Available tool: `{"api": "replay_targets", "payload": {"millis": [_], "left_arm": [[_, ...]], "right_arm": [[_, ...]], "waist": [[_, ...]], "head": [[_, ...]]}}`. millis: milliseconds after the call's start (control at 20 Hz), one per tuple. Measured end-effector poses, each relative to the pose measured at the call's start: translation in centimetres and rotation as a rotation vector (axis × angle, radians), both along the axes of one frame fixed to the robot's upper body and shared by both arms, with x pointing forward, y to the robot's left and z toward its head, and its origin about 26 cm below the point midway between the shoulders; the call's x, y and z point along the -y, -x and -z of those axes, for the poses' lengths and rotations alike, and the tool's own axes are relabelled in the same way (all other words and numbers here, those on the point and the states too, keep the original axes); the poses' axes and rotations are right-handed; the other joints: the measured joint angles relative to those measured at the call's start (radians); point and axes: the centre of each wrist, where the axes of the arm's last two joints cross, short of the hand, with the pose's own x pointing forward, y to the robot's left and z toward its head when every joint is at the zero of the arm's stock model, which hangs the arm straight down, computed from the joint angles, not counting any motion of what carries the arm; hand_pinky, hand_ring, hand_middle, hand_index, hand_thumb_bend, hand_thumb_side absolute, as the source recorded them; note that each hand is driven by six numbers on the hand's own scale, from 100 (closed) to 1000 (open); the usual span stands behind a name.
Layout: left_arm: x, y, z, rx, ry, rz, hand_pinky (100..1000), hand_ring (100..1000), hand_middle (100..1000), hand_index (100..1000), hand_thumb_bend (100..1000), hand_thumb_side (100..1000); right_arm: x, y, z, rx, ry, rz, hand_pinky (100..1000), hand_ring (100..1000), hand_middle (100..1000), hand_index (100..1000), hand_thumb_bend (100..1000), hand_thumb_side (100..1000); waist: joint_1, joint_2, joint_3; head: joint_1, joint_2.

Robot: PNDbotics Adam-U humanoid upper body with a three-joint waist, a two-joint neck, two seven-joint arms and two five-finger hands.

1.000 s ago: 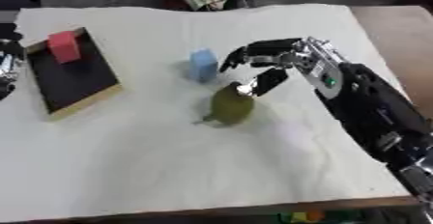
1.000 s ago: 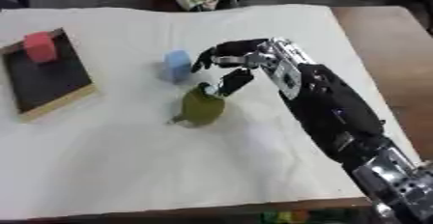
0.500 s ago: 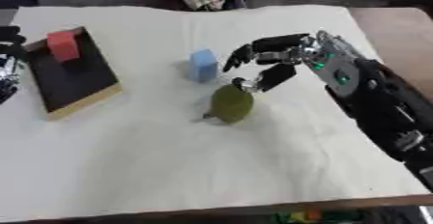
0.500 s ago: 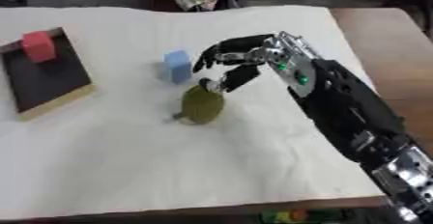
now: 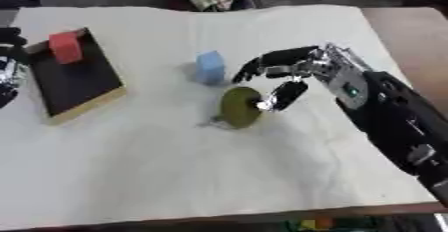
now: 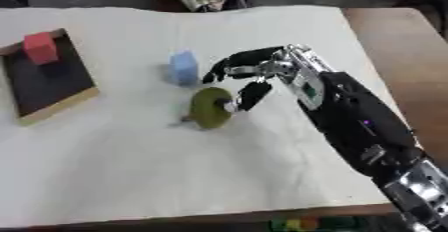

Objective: Pick up objects on the table and place them in the box.

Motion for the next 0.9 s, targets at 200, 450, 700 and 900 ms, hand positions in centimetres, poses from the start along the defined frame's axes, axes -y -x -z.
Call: {"api": "replay_targets", "payload": {"millis": [200,450,700,900], "left_arm": [[0.0,0.0,0.0,-0.001,-0.002,-0.001,602,704,713,851,100,640],[-0.1,0.0,0.2,-0.005,-0.001,-0.004,602,703,712,850,100,642],[-0.1,0.0,0.2,-0.006,0.000,-0.003,602,703,712,850,100,645],[0.0,0.0,0.2,-0.007,0.002,-0.001,599,704,712,851,100,648]], "right_arm": [[0.2,-0.2,0.3,0.028,-0.013,-0.013,831,844,822,590,100,291],[0.1,-0.4,-0.1,0.050,-0.090,-0.049,797,798,745,381,100,255],[-0.4,-0.5,-1.2,0.072,-0.180,-0.082,788,784,724,367,100,238],[-1.2,-0.5,-3.0,0.101,-0.236,-0.101,791,785,727,367,100,236]], "waist": [[0.001,0.000,0.000],[0.002,0.000,0.001],[0.002,0.000,0.003],[0.001,0.000,0.005]], "head": [[0.000,0.000],[0.000,0.000],[0.000,0.000],[0.000,0.000]]}}
